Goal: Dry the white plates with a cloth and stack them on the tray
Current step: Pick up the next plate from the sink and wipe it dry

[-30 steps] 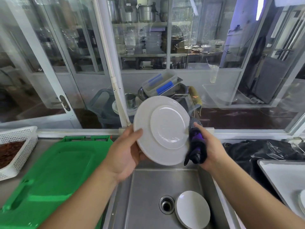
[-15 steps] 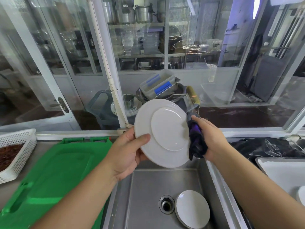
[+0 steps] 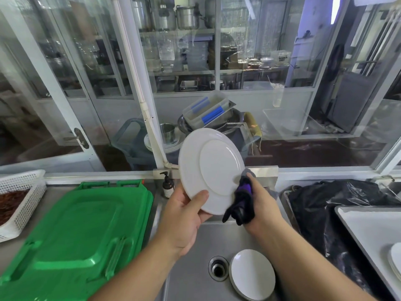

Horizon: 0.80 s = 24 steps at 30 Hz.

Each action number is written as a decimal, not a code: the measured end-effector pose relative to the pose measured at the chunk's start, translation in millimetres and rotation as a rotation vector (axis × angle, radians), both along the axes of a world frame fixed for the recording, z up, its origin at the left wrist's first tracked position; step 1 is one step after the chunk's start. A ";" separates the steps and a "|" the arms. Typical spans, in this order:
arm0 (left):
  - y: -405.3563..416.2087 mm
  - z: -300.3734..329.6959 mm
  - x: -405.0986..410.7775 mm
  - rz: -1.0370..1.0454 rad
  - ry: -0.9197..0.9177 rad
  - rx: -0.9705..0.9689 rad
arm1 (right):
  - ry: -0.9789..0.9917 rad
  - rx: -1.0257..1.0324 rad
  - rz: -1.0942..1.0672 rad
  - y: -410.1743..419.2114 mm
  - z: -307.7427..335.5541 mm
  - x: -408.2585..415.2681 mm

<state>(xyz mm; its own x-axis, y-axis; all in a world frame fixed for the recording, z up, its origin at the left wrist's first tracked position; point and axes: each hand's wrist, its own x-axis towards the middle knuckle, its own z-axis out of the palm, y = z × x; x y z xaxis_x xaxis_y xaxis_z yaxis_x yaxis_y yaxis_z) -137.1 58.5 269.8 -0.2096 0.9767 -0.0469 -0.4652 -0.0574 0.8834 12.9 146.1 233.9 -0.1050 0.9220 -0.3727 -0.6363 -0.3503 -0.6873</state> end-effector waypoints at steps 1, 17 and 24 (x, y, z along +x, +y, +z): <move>-0.8 1.9 -2.7 -0.013 -0.005 -0.014 | -0.012 0.010 0.006 2.0 2.1 2.2; 1.7 44.7 -66.5 -0.265 0.043 -0.140 | -0.313 0.281 0.035 15.4 65.8 25.6; -1.0 27.2 -24.7 -0.027 -0.122 -0.034 | -0.205 0.155 -0.058 7.1 45.4 7.5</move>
